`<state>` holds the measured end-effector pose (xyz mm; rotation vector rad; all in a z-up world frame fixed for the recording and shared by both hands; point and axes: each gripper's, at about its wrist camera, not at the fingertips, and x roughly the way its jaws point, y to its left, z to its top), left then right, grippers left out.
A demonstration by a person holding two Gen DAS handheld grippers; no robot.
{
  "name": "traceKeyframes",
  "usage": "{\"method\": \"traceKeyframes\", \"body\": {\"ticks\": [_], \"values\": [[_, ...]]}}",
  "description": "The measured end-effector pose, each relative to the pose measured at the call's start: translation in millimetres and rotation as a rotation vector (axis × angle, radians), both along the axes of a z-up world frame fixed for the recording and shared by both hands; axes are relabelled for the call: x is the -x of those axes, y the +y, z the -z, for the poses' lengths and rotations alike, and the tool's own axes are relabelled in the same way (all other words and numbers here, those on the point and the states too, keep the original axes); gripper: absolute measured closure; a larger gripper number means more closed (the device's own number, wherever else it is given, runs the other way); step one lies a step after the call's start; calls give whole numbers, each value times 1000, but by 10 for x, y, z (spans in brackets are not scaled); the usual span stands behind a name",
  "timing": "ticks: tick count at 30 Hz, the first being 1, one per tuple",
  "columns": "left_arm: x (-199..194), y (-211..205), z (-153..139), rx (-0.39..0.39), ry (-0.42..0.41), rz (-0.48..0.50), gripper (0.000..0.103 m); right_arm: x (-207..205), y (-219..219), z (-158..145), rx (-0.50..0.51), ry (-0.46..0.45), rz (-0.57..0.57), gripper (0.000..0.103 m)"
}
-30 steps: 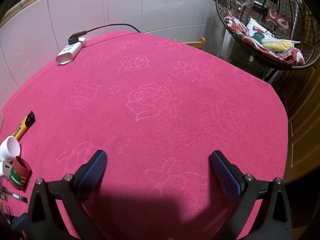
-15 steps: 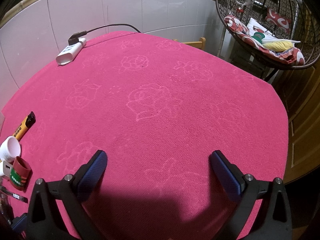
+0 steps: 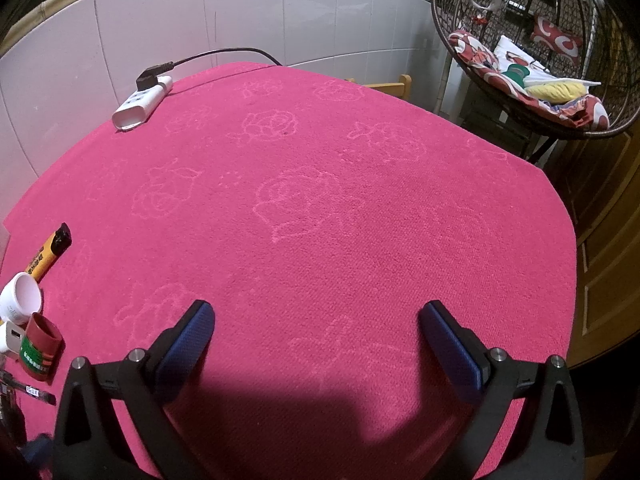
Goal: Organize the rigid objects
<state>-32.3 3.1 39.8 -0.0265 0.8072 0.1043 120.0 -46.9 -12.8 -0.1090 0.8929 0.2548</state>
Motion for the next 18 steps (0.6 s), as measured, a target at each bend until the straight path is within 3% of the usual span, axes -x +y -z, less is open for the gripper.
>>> {"method": "traceKeyframes", "body": {"ticks": [4, 7, 11, 13, 18], "values": [[607, 409, -538, 25, -206, -149, 1, 59, -148, -137, -150, -12, -85, 0], [1094, 772, -720, 32, -304, -268, 1, 239, -252, -431, -296, -142, -181, 0], [1472, 1097, -658, 127, -266, -316, 1, 546, -222, -803, -428, -336, -411, 0], [1595, 1132, -545, 175, -223, -325, 1, 656, -113, -876, -397, -352, -508, 0], [1616, 906, -274, 135, -146, -335, 1, 768, 252, -786, -330, -297, -695, 0]]}}
